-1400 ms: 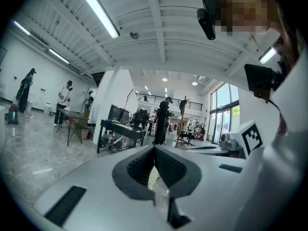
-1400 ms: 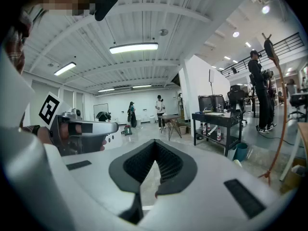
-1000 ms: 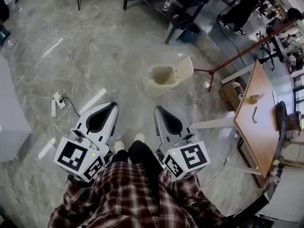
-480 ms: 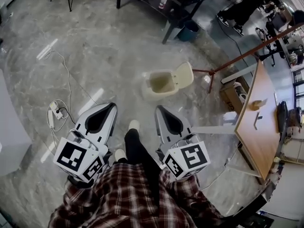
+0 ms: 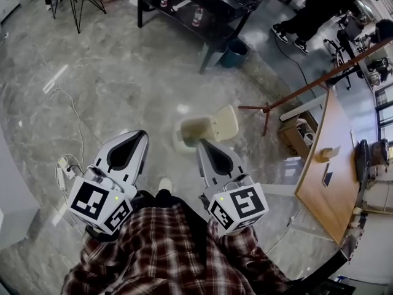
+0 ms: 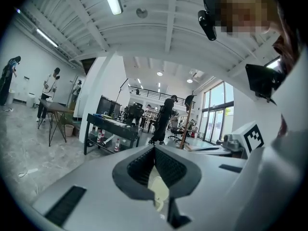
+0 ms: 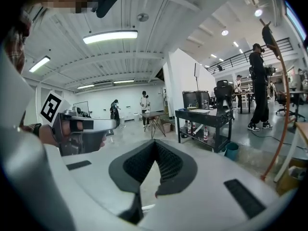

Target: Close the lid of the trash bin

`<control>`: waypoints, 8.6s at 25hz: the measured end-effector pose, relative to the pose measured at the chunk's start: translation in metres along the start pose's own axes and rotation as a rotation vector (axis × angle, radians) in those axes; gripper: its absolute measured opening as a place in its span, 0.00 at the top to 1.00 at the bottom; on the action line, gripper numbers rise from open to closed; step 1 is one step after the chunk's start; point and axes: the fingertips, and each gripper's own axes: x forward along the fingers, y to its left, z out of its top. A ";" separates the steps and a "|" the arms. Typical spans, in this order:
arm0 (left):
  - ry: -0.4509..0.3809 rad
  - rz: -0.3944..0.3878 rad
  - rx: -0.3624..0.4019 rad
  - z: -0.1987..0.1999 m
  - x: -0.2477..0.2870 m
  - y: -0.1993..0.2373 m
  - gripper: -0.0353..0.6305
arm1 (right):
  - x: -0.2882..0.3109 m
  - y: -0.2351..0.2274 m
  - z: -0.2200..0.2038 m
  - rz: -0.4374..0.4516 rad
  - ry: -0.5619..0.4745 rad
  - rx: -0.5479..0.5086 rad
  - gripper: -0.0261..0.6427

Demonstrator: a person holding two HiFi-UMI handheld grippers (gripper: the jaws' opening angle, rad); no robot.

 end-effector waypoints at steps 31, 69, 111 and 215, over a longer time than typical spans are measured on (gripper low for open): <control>0.296 -0.582 0.039 0.004 0.256 0.065 0.93 | 0.104 -0.177 -0.014 -0.621 0.118 0.236 0.94; 0.576 -0.373 -0.185 -0.219 0.293 0.087 0.93 | 0.135 -0.440 -0.327 -0.448 0.656 0.348 0.86; 0.617 -0.366 -0.243 -0.253 0.258 0.104 0.93 | 0.230 -0.259 -0.422 -0.136 0.714 0.465 0.86; 0.151 -0.640 0.069 0.060 0.260 -0.003 0.93 | 0.105 -0.167 0.090 -0.311 -0.013 0.174 0.94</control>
